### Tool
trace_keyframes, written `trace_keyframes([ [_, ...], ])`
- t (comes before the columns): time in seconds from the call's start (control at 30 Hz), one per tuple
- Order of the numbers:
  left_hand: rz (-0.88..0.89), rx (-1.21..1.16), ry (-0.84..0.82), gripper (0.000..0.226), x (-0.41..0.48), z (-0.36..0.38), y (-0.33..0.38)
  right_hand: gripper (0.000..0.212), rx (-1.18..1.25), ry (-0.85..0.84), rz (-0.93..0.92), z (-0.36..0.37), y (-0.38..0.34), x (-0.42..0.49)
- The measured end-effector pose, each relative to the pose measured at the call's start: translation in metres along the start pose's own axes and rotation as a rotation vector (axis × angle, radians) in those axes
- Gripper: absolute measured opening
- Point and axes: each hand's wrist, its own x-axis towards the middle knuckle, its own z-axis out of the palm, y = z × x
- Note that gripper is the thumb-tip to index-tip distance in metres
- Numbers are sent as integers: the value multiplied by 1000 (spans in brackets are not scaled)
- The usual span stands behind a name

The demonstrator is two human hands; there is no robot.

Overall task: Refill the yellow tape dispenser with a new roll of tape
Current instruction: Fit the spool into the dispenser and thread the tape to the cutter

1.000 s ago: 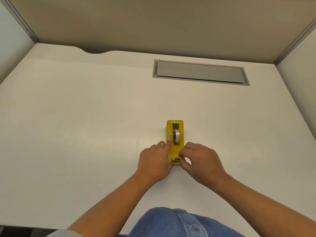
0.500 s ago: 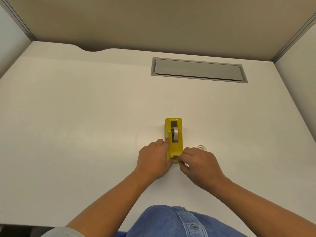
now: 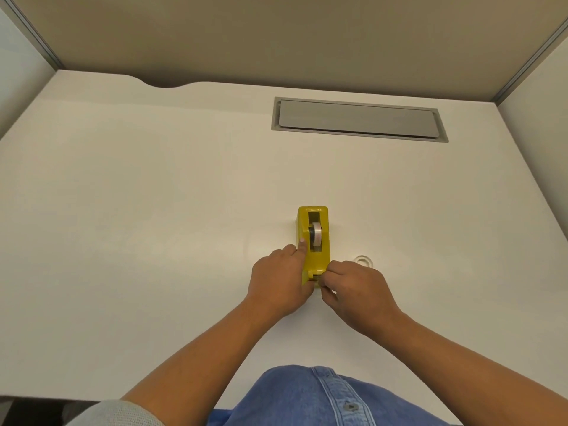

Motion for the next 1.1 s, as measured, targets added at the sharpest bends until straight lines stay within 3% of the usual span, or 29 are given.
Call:
trace_keyframes([
  [0.37, 4, 7, 12, 86, -1, 3, -2, 16, 5, -57, 63, 6, 0, -18],
  [0.5, 4, 13, 10, 85, -1, 3, -3, 12, 101, -9, 166, 5, 0, -20],
  [0.7, 5, 4, 4, 85, -2, 2, -2, 26, 154, 62, 231, 5, 4, -8],
  [1.1, 9, -15, -2, 87, -7, 1, -5, 16, 197, 20, 258, 23, 10, -6],
])
